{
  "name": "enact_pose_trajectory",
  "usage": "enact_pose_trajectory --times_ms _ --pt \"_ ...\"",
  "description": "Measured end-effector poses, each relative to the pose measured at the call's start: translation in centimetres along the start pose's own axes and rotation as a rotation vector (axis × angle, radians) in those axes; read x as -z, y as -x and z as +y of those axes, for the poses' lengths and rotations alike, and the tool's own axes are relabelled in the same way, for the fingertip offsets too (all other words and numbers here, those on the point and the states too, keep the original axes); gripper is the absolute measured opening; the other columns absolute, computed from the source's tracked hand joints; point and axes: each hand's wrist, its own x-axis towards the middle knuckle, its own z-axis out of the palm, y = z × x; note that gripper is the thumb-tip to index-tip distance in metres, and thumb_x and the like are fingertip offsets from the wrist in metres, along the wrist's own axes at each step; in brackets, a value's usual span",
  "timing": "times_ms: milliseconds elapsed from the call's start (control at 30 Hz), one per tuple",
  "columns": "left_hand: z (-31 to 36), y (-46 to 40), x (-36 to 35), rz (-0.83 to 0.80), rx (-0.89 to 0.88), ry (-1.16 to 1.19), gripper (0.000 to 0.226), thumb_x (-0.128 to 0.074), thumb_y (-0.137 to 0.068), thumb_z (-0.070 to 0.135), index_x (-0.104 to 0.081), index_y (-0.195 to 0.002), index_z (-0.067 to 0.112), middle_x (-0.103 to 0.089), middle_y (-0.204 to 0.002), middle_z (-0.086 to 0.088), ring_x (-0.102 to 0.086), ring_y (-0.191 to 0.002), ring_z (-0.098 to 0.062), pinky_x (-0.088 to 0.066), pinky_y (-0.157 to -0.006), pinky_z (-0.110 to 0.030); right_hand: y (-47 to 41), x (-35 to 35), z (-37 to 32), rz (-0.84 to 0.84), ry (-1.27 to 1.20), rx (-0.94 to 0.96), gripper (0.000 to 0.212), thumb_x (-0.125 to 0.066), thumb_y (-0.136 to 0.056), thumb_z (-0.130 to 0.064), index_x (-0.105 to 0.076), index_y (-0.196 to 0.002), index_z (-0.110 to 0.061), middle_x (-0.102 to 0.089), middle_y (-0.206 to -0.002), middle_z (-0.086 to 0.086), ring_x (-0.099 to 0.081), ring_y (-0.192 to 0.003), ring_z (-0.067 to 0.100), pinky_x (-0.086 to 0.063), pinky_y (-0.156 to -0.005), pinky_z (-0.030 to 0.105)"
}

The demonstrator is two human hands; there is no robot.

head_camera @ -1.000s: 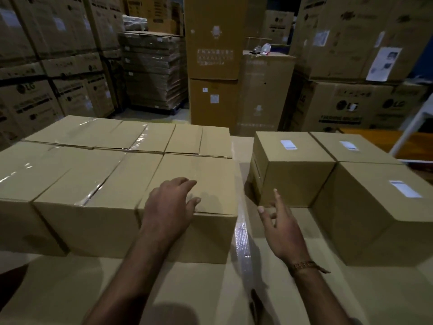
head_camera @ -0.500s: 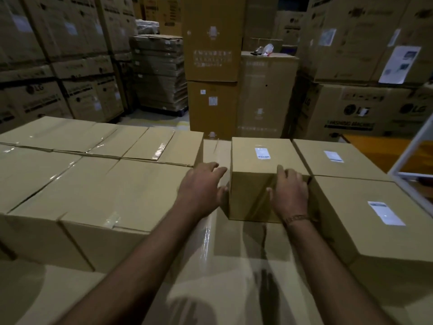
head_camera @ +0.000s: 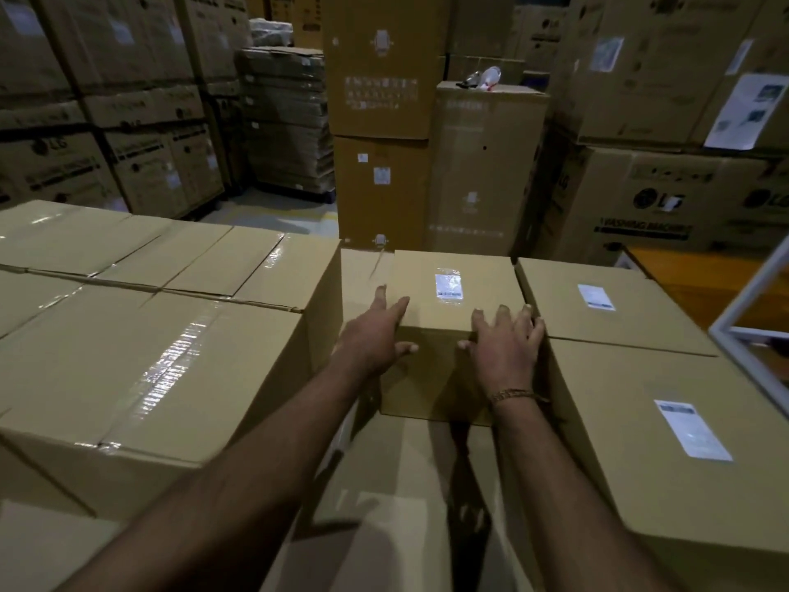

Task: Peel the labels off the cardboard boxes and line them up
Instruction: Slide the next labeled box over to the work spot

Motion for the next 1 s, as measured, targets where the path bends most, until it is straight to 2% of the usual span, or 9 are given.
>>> enact_pose_trajectory --times_ms 100,233,300,400,467,633,833,1000 --pt "-0.7 -0.2 -0.8 0.008 0.027 0.184 0.085 -0.079 -0.091 0.035 -0.034 -0.162 0.025 -0.013 -0.175 -0.004 -0.033 -0.153 -0.032 -0.034 -0.122 -0.047 0.3 0.1 -0.1 0.005 -0.06 0.04 0.058 -0.061 -0.101 -0.055 -0.05 -0.152 -0.032 -0.048 -0.155 0.012 -0.033 -0.151 0.043 -0.025 -0.123 0.064" --pt "-1.5 0.4 -0.9 0.121 0.074 0.3 0.061 -0.074 -0.096 0.021 -0.051 -0.153 0.023 -0.031 -0.169 0.001 -0.038 -0.151 -0.026 -0.028 -0.124 -0.039 1.0 0.7 -0.1 0.038 -0.126 0.079 0.046 -0.061 -0.1 -0.056 -0.06 -0.142 -0.038 -0.054 -0.143 0.004 -0.042 -0.138 0.032 -0.039 -0.111 0.056" --pt "-2.0 0.9 -0.7 0.132 0.074 0.328 0.059 -0.075 -0.096 0.017 -0.054 -0.151 0.021 -0.035 -0.167 0.0 -0.04 -0.151 -0.025 -0.026 -0.123 -0.034 1.6 1.2 0.0 0.057 -0.159 0.081 0.04 -0.063 -0.098 -0.059 -0.065 -0.135 -0.043 -0.056 -0.142 0.001 -0.043 -0.136 0.029 -0.039 -0.105 0.051" --pt "-2.5 2.1 -0.2 0.127 0.068 0.342 0.059 -0.076 -0.094 0.015 -0.055 -0.149 0.02 -0.037 -0.165 -0.001 -0.039 -0.151 -0.024 -0.026 -0.126 -0.036 2.7 1.8 -0.1 0.05 -0.242 0.068 0.037 -0.067 -0.094 -0.062 -0.072 -0.127 -0.046 -0.056 -0.146 0.0 -0.04 -0.142 0.033 -0.036 -0.104 0.051" --pt "-2.8 3.1 0.1 0.121 0.063 0.334 0.059 -0.076 -0.094 0.015 -0.056 -0.148 0.021 -0.038 -0.164 -0.002 -0.039 -0.151 -0.024 -0.026 -0.127 -0.036 3.7 2.3 -0.1 0.028 -0.297 0.058 0.04 -0.072 -0.091 -0.062 -0.074 -0.128 -0.044 -0.057 -0.147 0.0 -0.04 -0.144 0.036 -0.036 -0.105 0.052" --pt "-2.8 6.3 0.7 0.103 0.051 0.307 0.059 -0.077 -0.093 0.015 -0.057 -0.148 0.021 -0.038 -0.164 -0.003 -0.041 -0.15 -0.022 -0.024 -0.121 -0.026 6.7 4.1 -0.1 -0.031 -0.379 0.015 0.052 -0.08 -0.085 -0.061 -0.071 -0.133 -0.042 -0.056 -0.147 -0.003 -0.041 -0.146 0.035 -0.036 -0.11 0.054" --pt "-2.8 11.2 1.0 0.095 0.05 0.307 0.058 -0.077 -0.093 0.018 -0.057 -0.147 0.023 -0.039 -0.163 0.0 -0.043 -0.148 -0.021 -0.03 -0.123 -0.032 11.5 6.8 -0.3 -0.091 -0.279 0.004 0.071 -0.075 -0.084 -0.07 -0.059 -0.144 -0.037 -0.049 -0.151 0.004 -0.04 -0.141 0.033 -0.038 -0.109 0.054" --pt "-3.3 16.1 1.5 0.093 0.031 0.338 0.059 -0.08 -0.09 0.014 -0.06 -0.145 0.02 -0.041 -0.161 -0.001 -0.046 -0.146 -0.017 -0.031 -0.121 -0.024 15.9 8.6 -0.4 -0.145 -0.255 -0.008 0.09 -0.076 -0.076 -0.078 -0.05 -0.151 -0.035 -0.041 -0.157 0.009 -0.038 -0.144 0.035 -0.039 -0.112 0.056"
